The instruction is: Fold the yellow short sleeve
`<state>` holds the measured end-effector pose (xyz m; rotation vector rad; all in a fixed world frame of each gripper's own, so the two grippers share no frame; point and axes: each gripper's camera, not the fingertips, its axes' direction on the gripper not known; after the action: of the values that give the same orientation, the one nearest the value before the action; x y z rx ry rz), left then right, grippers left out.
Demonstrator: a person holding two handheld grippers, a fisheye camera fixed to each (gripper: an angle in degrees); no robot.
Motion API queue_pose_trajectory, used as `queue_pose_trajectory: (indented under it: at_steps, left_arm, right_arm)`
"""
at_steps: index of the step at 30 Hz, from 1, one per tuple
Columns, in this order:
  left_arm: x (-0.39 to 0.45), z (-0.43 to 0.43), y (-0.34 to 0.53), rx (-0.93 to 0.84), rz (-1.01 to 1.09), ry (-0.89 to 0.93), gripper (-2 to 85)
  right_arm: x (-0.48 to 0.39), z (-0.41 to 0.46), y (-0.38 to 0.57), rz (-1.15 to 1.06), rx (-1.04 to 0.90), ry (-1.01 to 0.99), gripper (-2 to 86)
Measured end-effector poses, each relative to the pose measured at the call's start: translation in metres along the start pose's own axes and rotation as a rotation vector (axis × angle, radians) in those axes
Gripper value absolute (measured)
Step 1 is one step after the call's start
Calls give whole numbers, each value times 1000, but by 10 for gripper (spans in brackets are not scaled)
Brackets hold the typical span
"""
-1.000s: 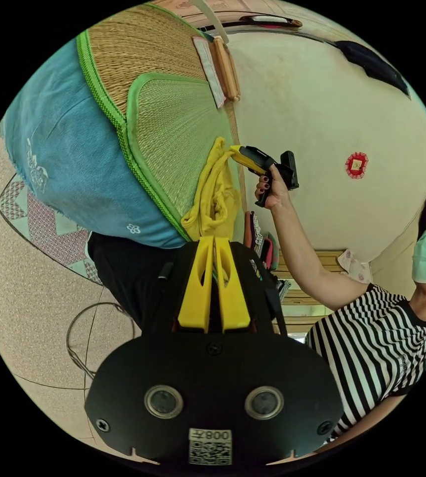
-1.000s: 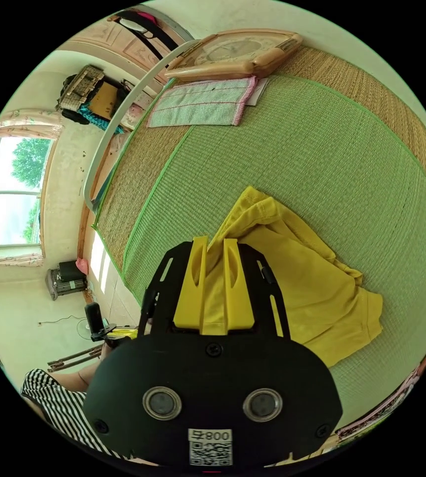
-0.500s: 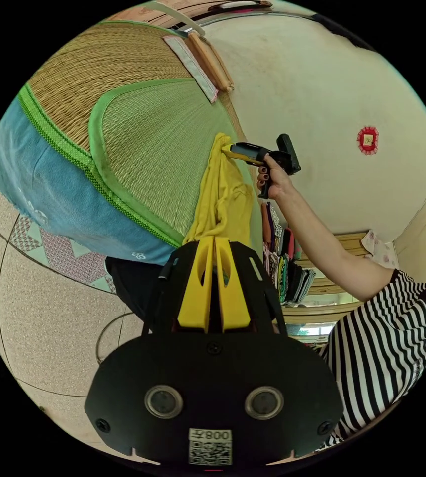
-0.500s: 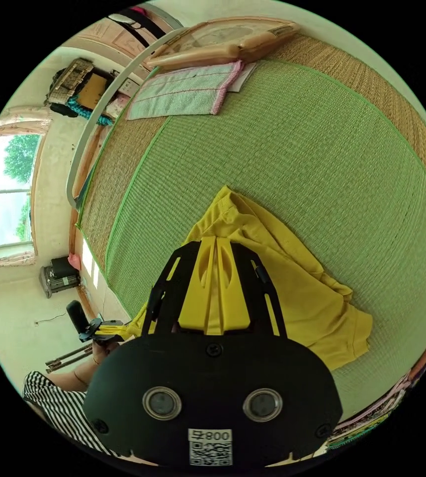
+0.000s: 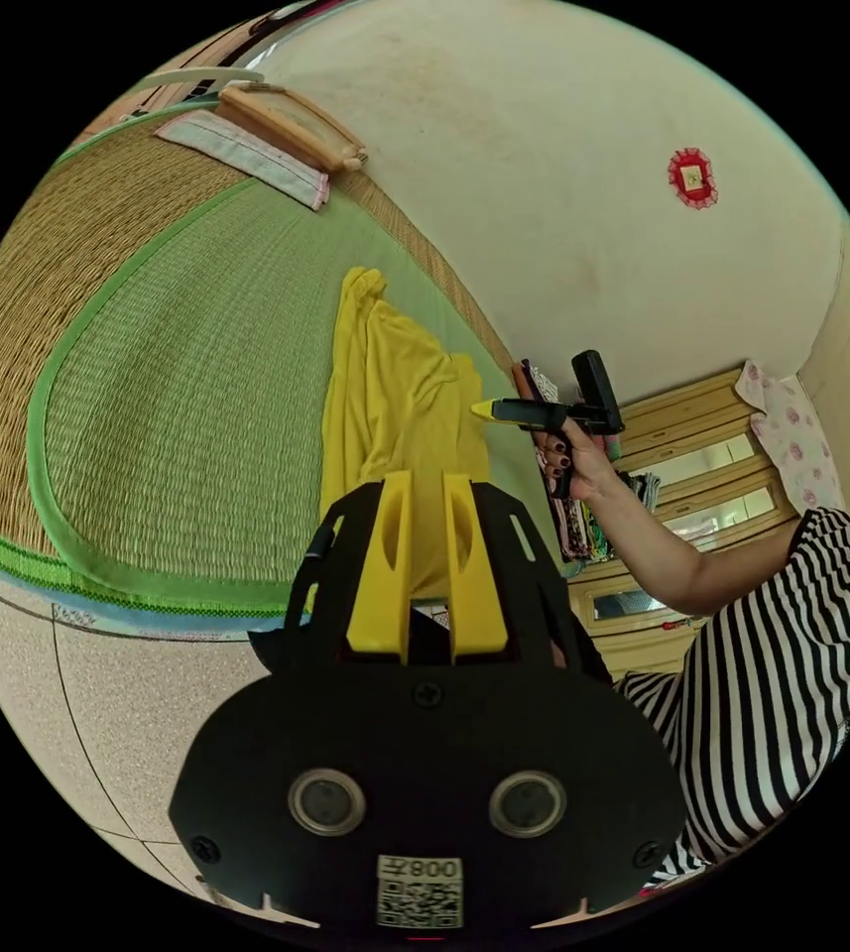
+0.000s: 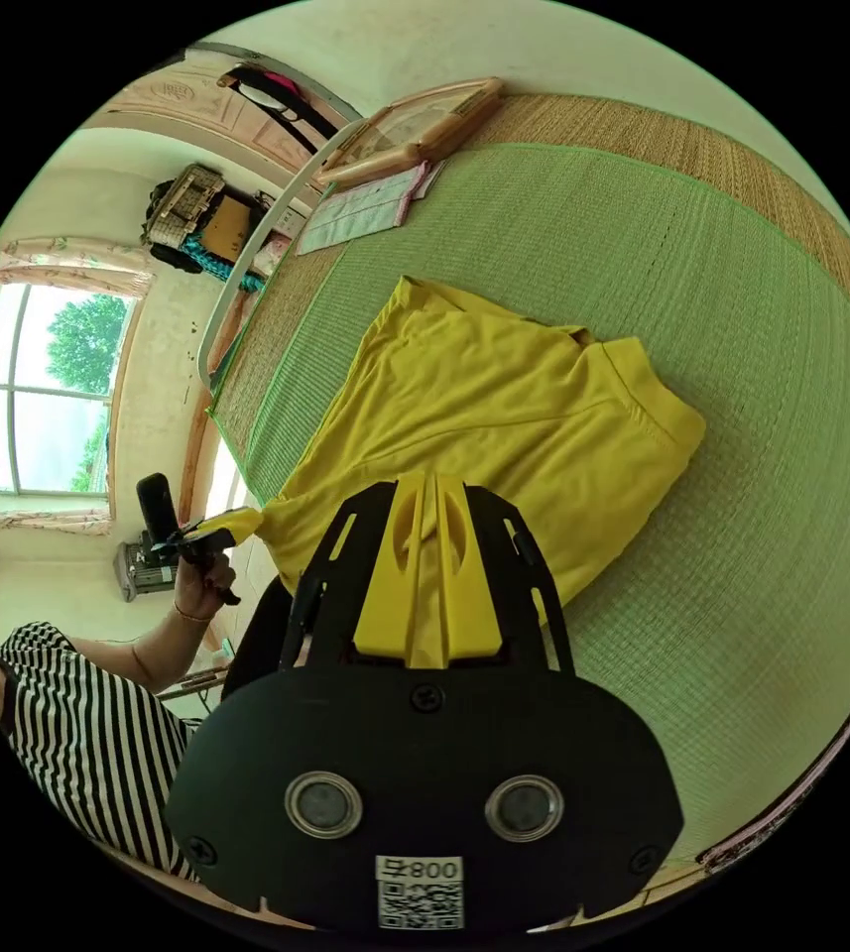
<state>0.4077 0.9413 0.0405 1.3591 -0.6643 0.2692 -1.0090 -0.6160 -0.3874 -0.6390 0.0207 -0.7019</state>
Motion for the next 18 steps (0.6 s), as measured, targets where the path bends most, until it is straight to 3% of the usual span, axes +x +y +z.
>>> queue_pose_trajectory:
  at_steps: [5, 12, 18]
  left_arm:
    - [12, 34, -76, -31, 66, -66, 61]
    - [27, 98, -160, -228, 107, -289, 18]
    - [40, 102, -201, -191, 124, -345, 6]
  right_arm:
    - [14, 27, 52, 26, -33, 15, 16]
    - [42, 51, 83, 53, -26, 2, 10]
    - [55, 70, 104, 27, -24, 13, 3]
